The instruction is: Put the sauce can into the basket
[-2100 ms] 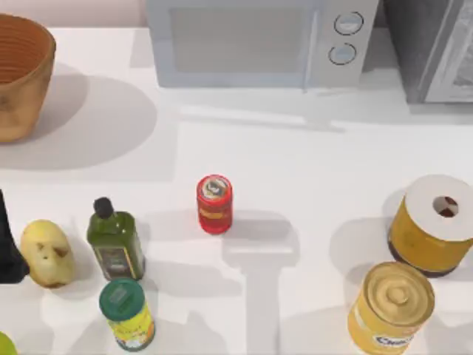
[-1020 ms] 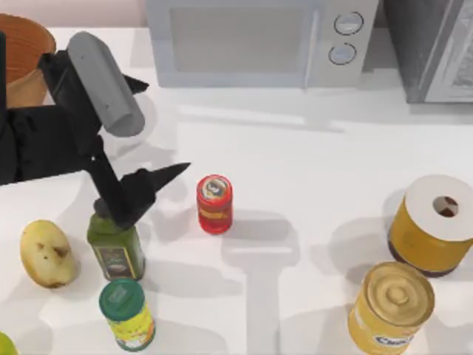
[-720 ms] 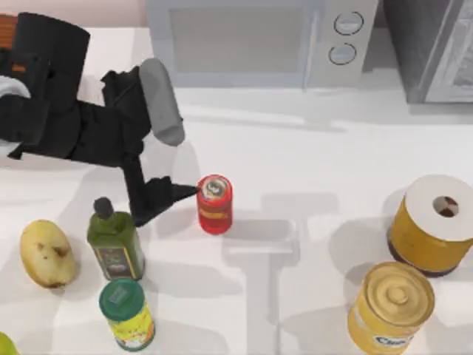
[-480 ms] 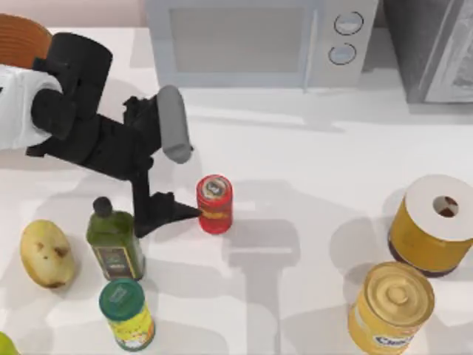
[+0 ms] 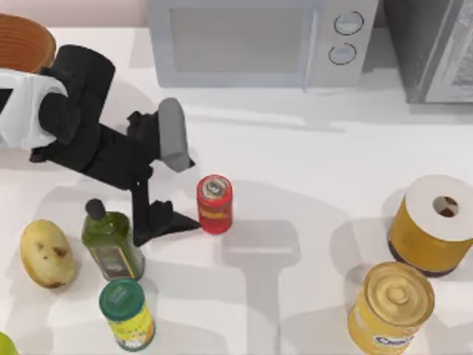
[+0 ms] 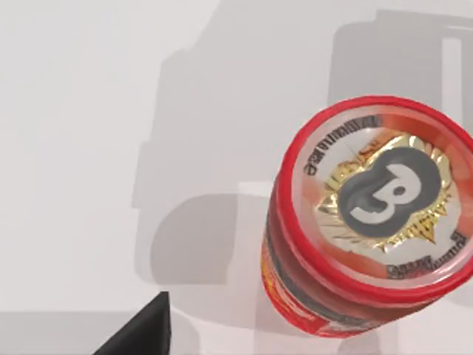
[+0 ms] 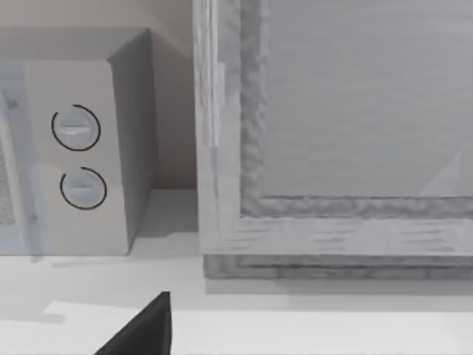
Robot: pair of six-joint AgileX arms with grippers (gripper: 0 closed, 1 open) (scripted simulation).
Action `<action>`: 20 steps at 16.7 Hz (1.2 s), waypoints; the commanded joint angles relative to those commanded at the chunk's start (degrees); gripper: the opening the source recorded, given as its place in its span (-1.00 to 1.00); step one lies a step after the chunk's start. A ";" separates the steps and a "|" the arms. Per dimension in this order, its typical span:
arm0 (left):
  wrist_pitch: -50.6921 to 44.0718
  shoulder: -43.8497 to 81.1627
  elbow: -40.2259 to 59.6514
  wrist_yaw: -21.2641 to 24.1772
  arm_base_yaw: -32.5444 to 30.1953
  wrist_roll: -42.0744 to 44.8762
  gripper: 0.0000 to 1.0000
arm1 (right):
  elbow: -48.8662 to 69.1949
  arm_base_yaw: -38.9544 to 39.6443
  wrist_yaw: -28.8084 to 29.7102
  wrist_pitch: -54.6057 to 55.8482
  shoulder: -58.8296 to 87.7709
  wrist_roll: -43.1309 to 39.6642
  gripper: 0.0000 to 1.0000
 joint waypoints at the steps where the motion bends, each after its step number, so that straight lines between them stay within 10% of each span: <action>1: 0.10 0.05 0.06 -0.03 -0.11 -0.17 1.00 | 0.00 0.00 0.00 0.00 0.00 0.00 1.00; 16: 15.12 10.09 -0.14 -2.61 -6.80 -7.97 1.00 | 0.00 0.00 0.00 0.00 0.00 0.00 1.00; 20: 15.12 10.09 -0.14 -2.61 -6.80 -7.97 0.40 | 0.00 0.00 0.00 0.00 0.00 0.00 1.00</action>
